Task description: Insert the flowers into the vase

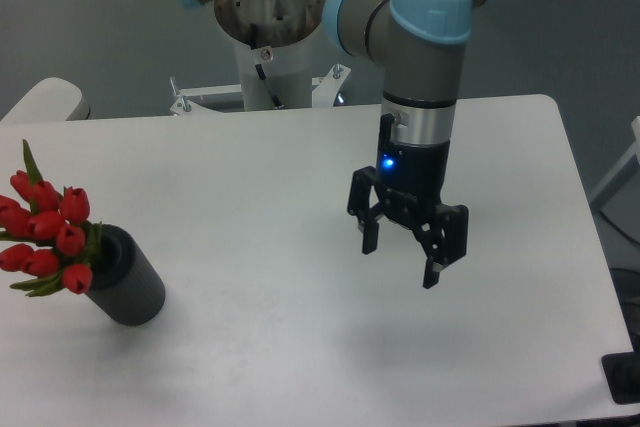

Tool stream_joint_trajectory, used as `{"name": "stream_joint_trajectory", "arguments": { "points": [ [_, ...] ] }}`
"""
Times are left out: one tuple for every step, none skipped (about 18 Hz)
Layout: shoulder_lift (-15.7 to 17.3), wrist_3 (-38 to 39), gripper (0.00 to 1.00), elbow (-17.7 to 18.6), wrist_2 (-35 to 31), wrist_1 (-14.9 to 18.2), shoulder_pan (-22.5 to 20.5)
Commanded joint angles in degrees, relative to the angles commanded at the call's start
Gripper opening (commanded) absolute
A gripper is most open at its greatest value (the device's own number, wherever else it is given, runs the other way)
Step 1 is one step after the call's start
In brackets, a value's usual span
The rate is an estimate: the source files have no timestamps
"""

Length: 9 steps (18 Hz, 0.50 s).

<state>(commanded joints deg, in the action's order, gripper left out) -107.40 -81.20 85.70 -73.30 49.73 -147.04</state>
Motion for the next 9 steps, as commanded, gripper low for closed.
{"name": "stream_joint_trajectory", "arguments": {
  "points": [
    [-0.26,-1.58,1.0,-0.7,-0.7,1.32,-0.09],
    [-0.53,-3.51,1.0,-1.32,-1.67,2.63,-0.09],
    [-0.62,-5.62,1.0,-2.11,-2.98,3.78,-0.09],
    [-0.97,-7.12,1.0,-2.81,-4.3,5.01,-0.09],
    [-1.32,-7.74,1.0,-3.6,-5.36,5.89,0.0],
    [-1.49,-7.83,1.0,-4.22,-6.32,6.51,0.17],
    [-1.93,-7.92,1.0,-4.83,-6.86,6.95,0.26],
    [-2.11,-8.1,1.0,-5.28,-7.03,7.3,0.26],
    [-2.11,-8.45,1.0,-5.45,-7.04,7.57,0.26]
  ]
}}
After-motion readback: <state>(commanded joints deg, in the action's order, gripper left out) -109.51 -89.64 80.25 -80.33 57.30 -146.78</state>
